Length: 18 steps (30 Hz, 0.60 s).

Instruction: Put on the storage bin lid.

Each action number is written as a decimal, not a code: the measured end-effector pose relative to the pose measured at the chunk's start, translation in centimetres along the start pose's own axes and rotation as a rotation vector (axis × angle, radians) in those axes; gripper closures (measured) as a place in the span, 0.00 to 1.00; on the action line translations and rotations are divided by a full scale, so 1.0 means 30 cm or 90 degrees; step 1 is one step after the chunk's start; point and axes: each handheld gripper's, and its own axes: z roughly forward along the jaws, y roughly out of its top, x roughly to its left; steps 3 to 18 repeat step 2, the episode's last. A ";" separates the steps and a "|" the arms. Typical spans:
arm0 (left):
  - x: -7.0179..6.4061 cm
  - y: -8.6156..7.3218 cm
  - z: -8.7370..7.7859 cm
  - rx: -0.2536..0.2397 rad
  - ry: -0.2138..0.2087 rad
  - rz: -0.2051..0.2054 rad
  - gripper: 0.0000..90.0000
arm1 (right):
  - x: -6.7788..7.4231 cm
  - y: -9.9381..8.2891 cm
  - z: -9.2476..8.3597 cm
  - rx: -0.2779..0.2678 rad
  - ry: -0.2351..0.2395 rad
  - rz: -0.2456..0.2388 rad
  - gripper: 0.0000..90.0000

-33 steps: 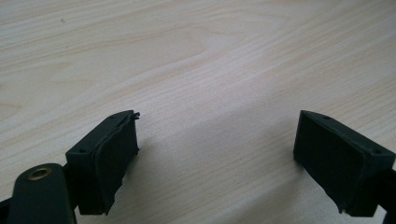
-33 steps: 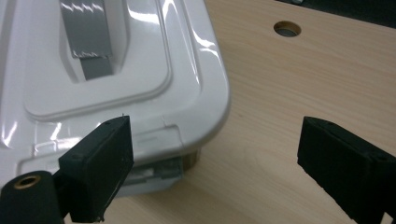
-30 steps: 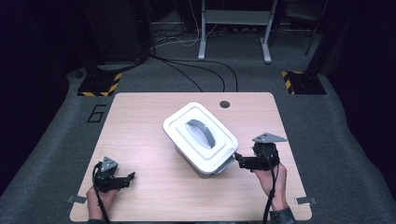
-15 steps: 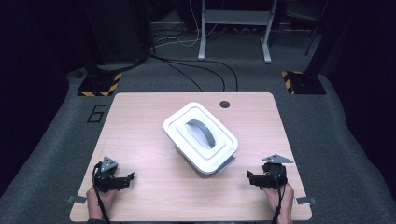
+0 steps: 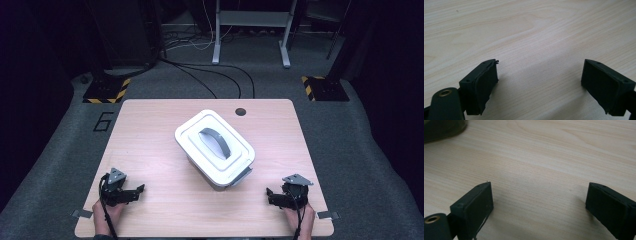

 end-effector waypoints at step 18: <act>0.000 0.000 0.000 0.000 0.000 0.000 0.15 | 0.000 0.000 0.000 0.000 0.001 -0.001 0.07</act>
